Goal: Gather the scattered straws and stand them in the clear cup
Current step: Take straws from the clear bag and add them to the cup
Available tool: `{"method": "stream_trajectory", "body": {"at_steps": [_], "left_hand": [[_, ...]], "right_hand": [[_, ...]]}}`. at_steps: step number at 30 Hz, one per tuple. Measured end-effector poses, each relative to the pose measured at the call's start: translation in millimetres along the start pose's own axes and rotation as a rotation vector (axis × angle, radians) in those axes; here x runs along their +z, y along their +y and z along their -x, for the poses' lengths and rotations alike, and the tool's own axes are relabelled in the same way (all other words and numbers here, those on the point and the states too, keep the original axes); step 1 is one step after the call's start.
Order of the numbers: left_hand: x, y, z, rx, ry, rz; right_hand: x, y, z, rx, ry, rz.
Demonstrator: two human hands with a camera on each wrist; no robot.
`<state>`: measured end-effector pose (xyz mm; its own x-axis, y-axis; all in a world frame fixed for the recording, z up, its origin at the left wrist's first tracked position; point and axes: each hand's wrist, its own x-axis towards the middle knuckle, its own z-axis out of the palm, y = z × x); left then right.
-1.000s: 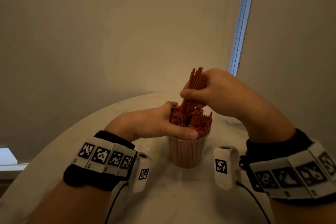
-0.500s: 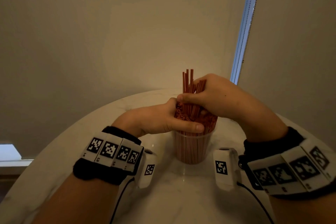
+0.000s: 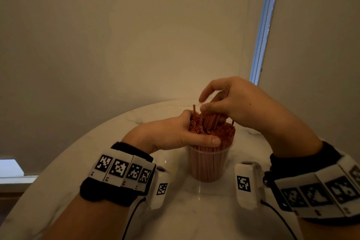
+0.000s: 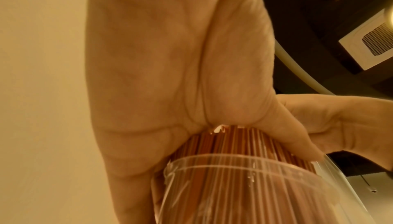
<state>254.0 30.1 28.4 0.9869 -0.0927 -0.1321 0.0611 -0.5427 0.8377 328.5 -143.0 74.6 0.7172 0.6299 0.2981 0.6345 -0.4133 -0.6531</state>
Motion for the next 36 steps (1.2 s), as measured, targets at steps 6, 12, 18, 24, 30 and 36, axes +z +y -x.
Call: {"method": "stream_trajectory", "body": {"at_steps": [6,12,18,24,30,36], "left_hand": [[-1,-1,0,-0.002,-0.017,0.0],[-2,-2,-1,-0.036,0.019,-0.029],[1,-1,-1,-0.008,0.021,0.012],[0,-1,-1,-0.017,0.036,0.009],[0,-2,-1,-0.021,0.007,0.011],[0,-3,-2,-0.043,0.032,-0.022]], "right_hand": [[-4,-3,5,0.047,-0.131,0.053],[-14,-8,7,-0.081,0.052,-0.025],[10,-9,7,0.018,-0.383,0.256],[-13,-8,10,0.035,-0.162,0.157],[-27,4,14,0.117,-0.33,0.258],[8,0,1,0.085,-0.086,0.154]]}}
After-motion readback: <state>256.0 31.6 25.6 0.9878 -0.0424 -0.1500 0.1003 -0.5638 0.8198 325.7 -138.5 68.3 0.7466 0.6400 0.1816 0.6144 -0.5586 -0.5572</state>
